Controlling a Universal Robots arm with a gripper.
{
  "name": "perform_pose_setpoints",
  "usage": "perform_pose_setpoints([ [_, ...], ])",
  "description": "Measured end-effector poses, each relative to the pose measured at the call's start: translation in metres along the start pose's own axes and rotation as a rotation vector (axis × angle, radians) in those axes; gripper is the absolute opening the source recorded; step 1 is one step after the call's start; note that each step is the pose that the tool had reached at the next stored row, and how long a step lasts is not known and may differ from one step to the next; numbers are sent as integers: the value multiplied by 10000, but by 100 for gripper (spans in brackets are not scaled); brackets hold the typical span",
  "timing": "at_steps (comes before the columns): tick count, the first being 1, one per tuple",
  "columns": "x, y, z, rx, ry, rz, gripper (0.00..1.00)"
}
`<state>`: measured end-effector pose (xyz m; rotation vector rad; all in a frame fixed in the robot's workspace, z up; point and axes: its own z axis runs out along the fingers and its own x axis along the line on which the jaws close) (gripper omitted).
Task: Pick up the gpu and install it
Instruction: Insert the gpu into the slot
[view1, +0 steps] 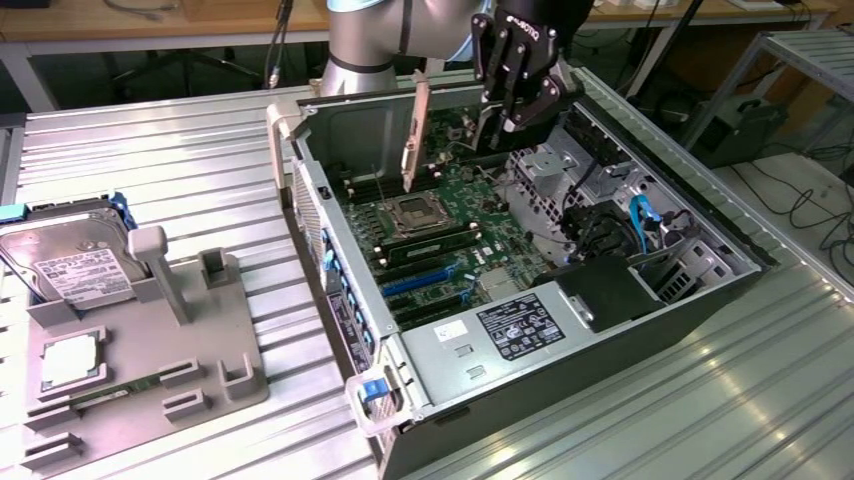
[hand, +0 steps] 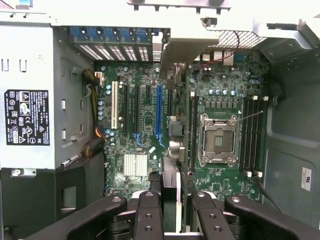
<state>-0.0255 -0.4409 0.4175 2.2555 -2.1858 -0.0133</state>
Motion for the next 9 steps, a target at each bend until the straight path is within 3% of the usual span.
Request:
perform_pose_setpoints([
  [1,1,1,5,2,-68,1,27],
  [2,0,1,11,6,-204,0,27],
  [7,0,0,42,7,-215,-1,27],
  [9,0,0,63,45,-213,-2,27],
])
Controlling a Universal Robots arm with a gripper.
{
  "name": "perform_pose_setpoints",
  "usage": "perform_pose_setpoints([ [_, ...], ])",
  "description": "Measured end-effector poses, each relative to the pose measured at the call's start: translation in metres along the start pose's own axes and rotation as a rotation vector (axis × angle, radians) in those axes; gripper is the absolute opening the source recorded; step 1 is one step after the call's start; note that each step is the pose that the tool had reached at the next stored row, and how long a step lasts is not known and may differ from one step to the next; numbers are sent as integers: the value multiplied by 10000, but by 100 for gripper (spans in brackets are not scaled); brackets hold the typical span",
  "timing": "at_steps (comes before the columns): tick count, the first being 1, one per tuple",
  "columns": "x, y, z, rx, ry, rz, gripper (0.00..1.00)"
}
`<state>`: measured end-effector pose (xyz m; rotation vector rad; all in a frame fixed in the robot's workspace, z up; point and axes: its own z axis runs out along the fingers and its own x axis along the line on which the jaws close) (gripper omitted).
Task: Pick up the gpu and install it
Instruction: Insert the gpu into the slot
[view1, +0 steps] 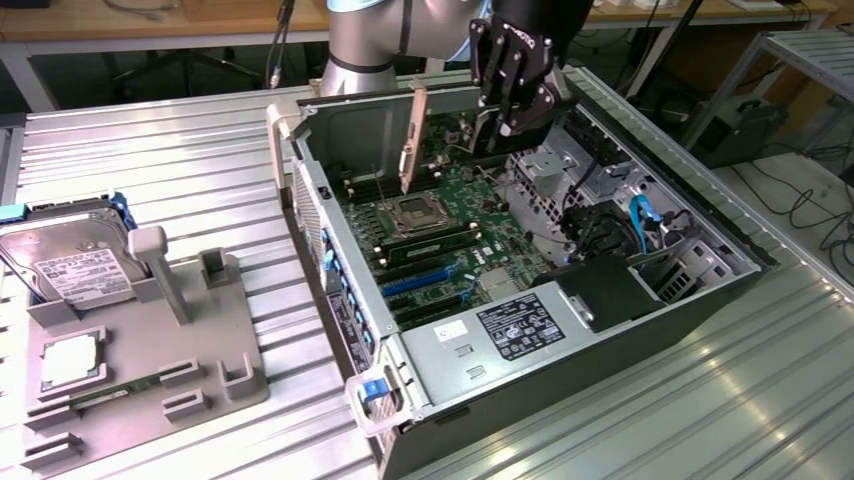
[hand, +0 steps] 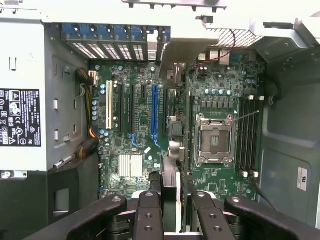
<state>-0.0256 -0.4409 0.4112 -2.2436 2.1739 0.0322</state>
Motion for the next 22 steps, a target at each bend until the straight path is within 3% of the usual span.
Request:
perform_pose_setpoints([
  [3,1,2,20,116,3,-3,27],
  [22,3,2,112,118,2,-3,27],
])
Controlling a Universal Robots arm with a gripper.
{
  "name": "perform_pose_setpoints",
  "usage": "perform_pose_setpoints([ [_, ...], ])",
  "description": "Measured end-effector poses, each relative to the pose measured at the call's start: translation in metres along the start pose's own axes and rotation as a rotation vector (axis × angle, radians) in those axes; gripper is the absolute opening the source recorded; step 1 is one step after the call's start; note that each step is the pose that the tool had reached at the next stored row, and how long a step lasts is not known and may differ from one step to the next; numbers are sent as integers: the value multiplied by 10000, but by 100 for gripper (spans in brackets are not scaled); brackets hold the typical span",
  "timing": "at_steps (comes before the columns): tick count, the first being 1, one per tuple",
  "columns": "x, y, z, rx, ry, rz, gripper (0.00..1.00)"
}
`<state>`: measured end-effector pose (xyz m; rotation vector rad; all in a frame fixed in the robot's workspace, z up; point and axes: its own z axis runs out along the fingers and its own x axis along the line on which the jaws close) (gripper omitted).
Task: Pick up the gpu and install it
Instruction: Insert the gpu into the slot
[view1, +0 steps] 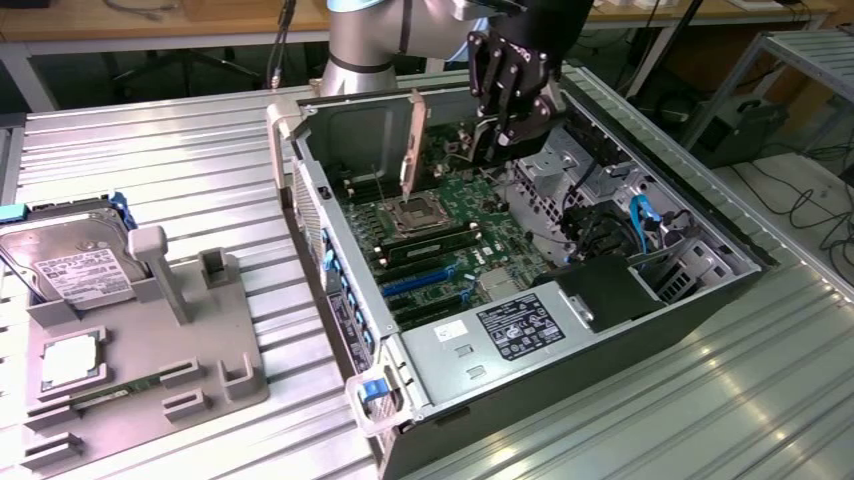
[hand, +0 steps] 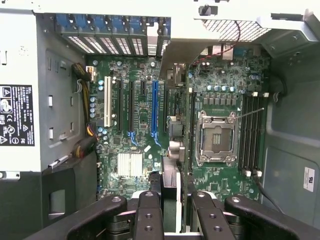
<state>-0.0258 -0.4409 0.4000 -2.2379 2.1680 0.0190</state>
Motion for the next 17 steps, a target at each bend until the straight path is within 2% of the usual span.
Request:
perform_pose_setpoints([
  [17,3,1,97,1,0,1,27],
])
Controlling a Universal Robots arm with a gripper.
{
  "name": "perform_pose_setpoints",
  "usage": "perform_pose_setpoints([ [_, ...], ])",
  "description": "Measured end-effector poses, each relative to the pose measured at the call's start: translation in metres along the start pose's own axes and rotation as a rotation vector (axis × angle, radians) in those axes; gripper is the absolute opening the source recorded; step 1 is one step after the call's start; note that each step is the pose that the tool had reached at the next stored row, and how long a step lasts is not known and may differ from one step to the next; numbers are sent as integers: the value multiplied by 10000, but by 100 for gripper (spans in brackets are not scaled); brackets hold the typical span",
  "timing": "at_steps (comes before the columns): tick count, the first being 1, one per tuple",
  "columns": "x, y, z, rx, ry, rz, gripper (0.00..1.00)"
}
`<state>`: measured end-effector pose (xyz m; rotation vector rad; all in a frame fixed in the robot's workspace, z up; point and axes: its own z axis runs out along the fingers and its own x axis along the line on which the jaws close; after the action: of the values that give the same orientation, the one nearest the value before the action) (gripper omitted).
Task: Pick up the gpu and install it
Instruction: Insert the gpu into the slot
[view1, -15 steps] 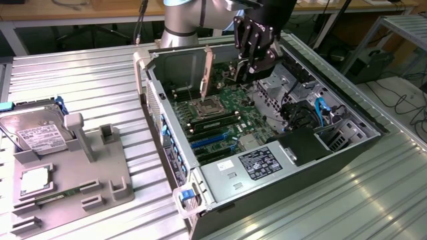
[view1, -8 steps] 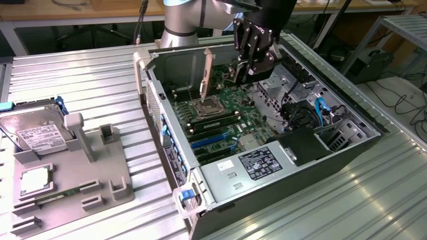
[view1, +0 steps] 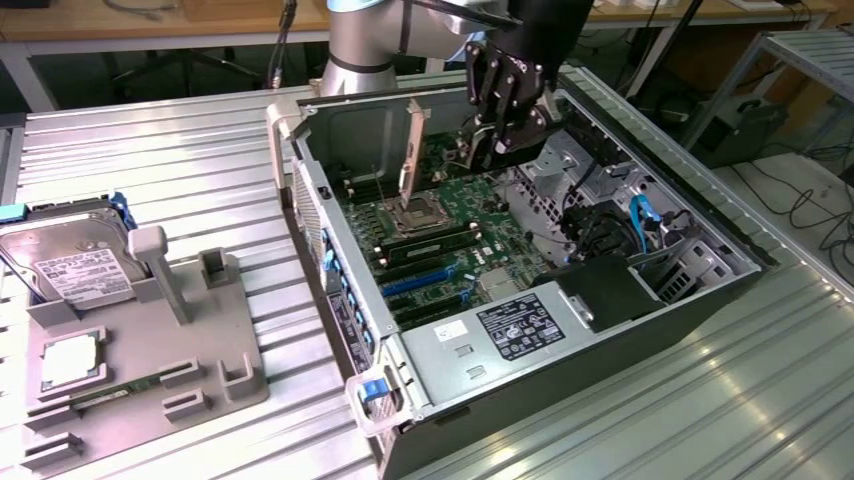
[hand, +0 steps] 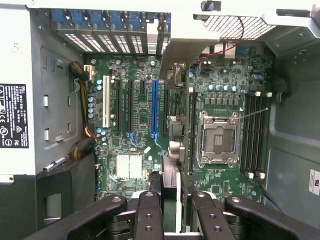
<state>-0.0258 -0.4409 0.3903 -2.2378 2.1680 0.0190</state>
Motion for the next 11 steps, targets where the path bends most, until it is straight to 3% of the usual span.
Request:
perform_pose_setpoints([
  [11,2,1,72,0,-1,0,27],
])
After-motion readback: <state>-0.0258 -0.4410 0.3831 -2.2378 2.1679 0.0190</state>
